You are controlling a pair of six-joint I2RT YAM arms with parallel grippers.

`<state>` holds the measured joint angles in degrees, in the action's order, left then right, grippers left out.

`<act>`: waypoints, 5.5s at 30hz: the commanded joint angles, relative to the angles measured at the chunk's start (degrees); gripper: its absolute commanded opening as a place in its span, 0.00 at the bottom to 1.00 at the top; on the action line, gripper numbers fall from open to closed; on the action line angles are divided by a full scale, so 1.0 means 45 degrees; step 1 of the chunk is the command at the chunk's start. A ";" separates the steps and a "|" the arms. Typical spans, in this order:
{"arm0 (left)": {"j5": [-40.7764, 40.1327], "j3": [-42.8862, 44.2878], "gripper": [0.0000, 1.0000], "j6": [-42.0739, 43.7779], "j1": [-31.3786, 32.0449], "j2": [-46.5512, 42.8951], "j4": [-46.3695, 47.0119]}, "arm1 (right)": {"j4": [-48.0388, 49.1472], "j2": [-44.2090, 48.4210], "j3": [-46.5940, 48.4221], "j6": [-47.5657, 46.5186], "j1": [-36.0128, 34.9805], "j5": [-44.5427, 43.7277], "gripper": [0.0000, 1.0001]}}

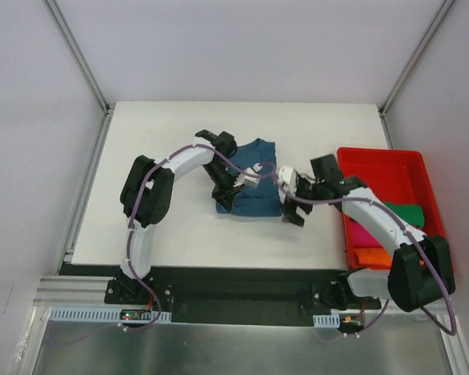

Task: Roll the t-shirts
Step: Roll the T-shirt to the center of the board.

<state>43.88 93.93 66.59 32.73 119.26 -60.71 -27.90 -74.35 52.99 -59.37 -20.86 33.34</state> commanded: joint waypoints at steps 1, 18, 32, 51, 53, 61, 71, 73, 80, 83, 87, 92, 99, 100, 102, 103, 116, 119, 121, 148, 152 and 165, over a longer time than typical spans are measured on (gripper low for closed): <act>0.2084 0.1233 0.03 0.0145 -0.0359 0.0898 -0.2816 | 0.1454 0.0997 -0.1405 -0.2625 -0.1122 -0.0534 0.96; 0.3198 0.2153 0.03 -0.0246 -0.1258 0.1954 -0.3462 | 0.3426 -0.2772 -0.0410 -0.3114 -0.2648 -0.0457 0.97; 0.5361 0.1921 0.02 -0.1749 -0.2272 0.2424 -0.4340 | -0.2347 -0.4688 0.2537 -0.4052 -0.2728 0.0066 0.18; 0.6188 -0.0112 0.10 -0.6184 -0.2469 0.3242 -0.2994 | -1.3289 -1.0566 0.6638 -0.6141 -0.0364 0.3939 0.13; 0.5663 -0.0053 0.08 -0.6184 -0.2469 0.3497 -0.2936 | -1.3564 -1.1114 0.7031 -0.6239 -0.0286 0.3763 0.13; 0.4605 0.0006 0.13 -0.6671 -0.2780 0.3479 -0.2215 | -1.4893 -1.2832 0.8906 -0.6026 -0.0266 0.3470 0.13; 0.1424 -0.0618 0.38 -0.7064 -0.4754 -0.0170 -0.0028 | -1.4913 -1.4961 1.1113 -0.3332 -0.0364 0.2805 0.13; 0.1381 -0.1008 0.43 -0.5721 -0.4715 -0.1784 0.0461 | -1.4913 -1.5409 1.1660 -0.2491 -0.0383 0.2883 0.13; -0.0452 -0.4908 0.59 -0.2691 -0.2200 -0.6733 0.3273 | -1.4698 -1.5704 1.1935 -0.1689 -0.0754 0.2376 0.14; -0.1175 -0.6277 0.68 -0.2063 -0.0442 -0.7829 0.4444 | -1.4718 -1.5705 1.1916 -0.1689 -0.0793 0.2376 0.14; -0.2327 -0.8039 0.71 -0.1381 0.1530 -0.8397 0.6436 | -1.4698 -1.5685 1.1915 -0.1708 -0.0793 0.2356 0.14; -0.2934 -0.8295 0.71 -0.1476 0.1964 -0.7500 0.7298 | -1.4718 -1.5705 1.1915 -0.1708 -0.0774 0.2337 0.14; -0.3637 -0.8452 0.72 -0.1517 0.2180 -0.6640 0.8451 | -1.4737 -1.5725 1.1935 -0.1728 -0.0774 0.2356 0.14; -0.3676 -0.8510 0.73 -0.1419 0.2180 -0.6485 0.8452 | -1.4757 -1.5725 1.1954 -0.1708 -0.0755 0.2375 0.14; -0.4182 -0.8666 0.73 -0.1050 0.2296 -0.6095 0.8393 | -1.4776 -1.5764 1.1993 -0.1708 -0.0774 0.2376 0.14; -0.4358 -0.8879 0.73 -0.0912 0.2297 -0.5996 0.8374 | -1.4757 -1.5783 1.1993 -0.1708 -0.0774 0.2376 0.14; -0.5864 -0.9351 0.36 -0.0441 0.2727 -0.4706 0.7399 | -1.4637 -1.4536 1.2070 -0.2228 0.0221 0.3408 0.58; -0.5553 -0.9156 0.14 -0.0539 0.2629 -0.4628 0.6989 | -1.4894 -1.1963 1.2481 -0.3499 0.1021 0.4991 0.96; -0.5222 -0.8864 0.08 -0.0772 0.2474 -0.4745 0.6539 | -1.4720 -0.9861 1.2658 -0.3797 0.1451 0.4974 0.96; 0.1928 -0.3003 0.00 -0.1242 -0.1258 -0.1816 0.0777 | 0.4149 -0.1329 -0.0918 -0.4635 -0.2433 0.1184 0.97; 0.2026 -0.2866 0.00 -0.1203 -0.1316 -0.1718 0.0581 | 0.4228 -0.2012 -0.0761 -0.5203 -0.2707 0.1262 0.98; 0.2632 -0.3001 0.00 -0.0930 -0.1941 -0.1756 -0.0141 | 0.4717 -0.4435 0.0350 -0.5595 -0.3020 -0.0630 0.36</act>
<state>51.22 80.27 59.53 25.34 112.07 -57.12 -7.77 -92.90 49.74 -84.42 -34.37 33.19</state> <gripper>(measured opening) 0.070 0.457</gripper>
